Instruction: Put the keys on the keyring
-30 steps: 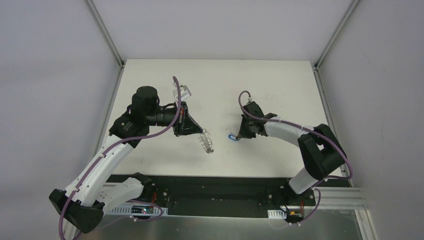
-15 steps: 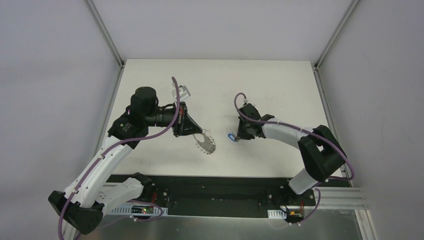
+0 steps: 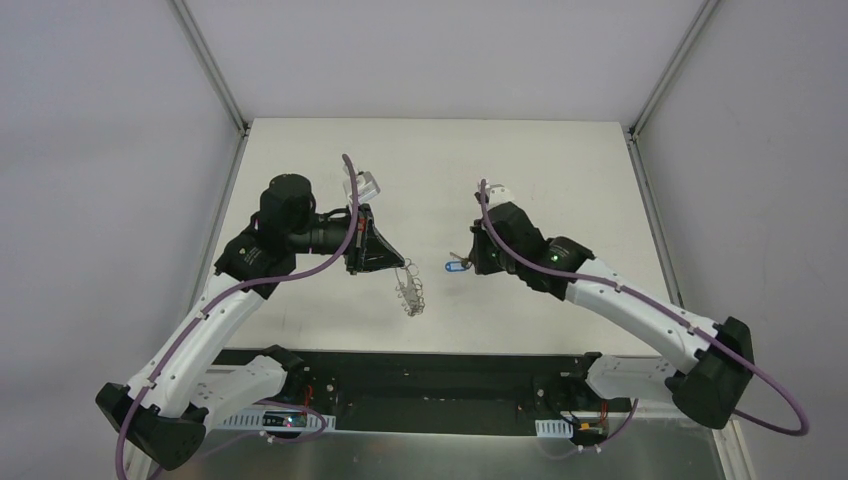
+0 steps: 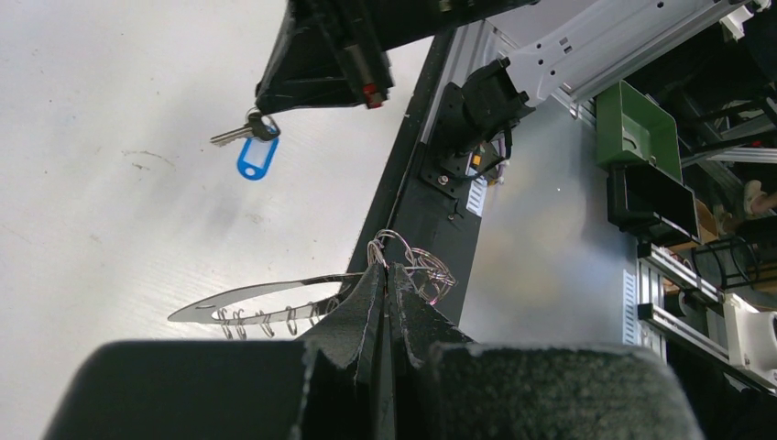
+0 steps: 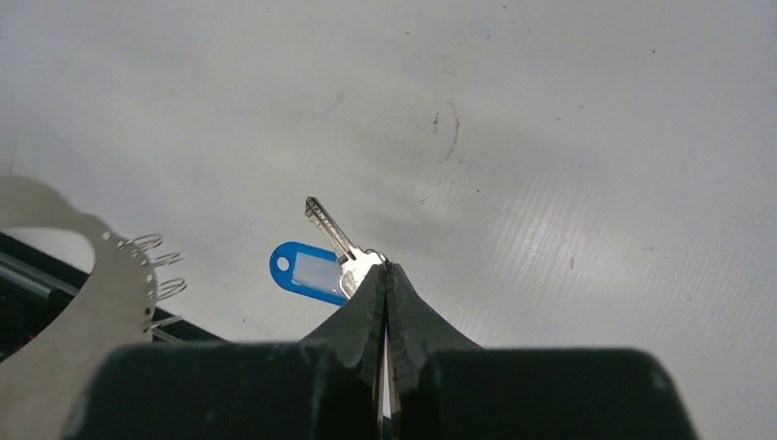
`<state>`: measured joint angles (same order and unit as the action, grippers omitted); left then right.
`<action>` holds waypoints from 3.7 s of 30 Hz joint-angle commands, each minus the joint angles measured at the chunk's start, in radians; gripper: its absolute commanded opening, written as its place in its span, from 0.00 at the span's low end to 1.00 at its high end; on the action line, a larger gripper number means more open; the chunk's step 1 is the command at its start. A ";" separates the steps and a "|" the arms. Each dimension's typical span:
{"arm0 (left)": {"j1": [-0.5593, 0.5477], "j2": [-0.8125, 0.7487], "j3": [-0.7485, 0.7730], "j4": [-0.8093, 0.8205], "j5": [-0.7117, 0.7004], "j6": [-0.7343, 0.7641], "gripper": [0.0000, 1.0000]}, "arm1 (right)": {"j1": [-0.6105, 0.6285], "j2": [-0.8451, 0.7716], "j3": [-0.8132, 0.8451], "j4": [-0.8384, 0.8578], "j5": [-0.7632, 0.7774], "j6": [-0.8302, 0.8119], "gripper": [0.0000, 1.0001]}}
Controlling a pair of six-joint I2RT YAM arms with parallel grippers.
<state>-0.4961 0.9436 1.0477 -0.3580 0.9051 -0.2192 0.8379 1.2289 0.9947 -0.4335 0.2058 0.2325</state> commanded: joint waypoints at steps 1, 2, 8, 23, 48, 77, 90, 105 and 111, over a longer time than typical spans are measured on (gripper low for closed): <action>0.002 -0.034 -0.003 0.034 -0.001 0.012 0.00 | 0.076 -0.098 0.051 -0.081 0.015 -0.155 0.00; 0.002 -0.036 -0.003 0.034 0.000 0.012 0.00 | 0.091 -0.123 0.054 -0.082 0.014 -0.172 0.00; 0.002 -0.056 -0.009 0.034 -0.022 0.020 0.00 | 0.185 -0.224 0.099 -0.113 0.002 -0.298 0.00; 0.002 -0.078 -0.011 0.050 -0.035 0.013 0.00 | 0.255 -0.219 0.313 -0.161 -0.273 -0.381 0.00; 0.002 -0.138 -0.087 0.177 -0.007 0.038 0.00 | 0.250 0.025 0.568 -0.165 -0.350 -0.353 0.00; 0.002 -0.173 -0.101 0.203 0.072 0.038 0.00 | 0.230 0.078 0.605 -0.179 -0.456 -0.374 0.00; 0.002 -0.175 -0.099 0.204 0.093 0.036 0.00 | 0.234 0.103 0.623 -0.159 -0.437 -0.372 0.00; 0.002 -0.186 -0.103 0.205 0.086 0.037 0.00 | 0.239 0.073 0.555 -0.151 -0.423 -0.359 0.00; 0.002 -0.184 -0.103 0.205 0.082 0.035 0.00 | 0.242 0.044 0.516 -0.130 -0.416 -0.344 0.00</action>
<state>-0.4961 0.7715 0.9489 -0.2138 0.9668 -0.1936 1.0721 1.3205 1.5204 -0.6140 -0.2207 -0.1307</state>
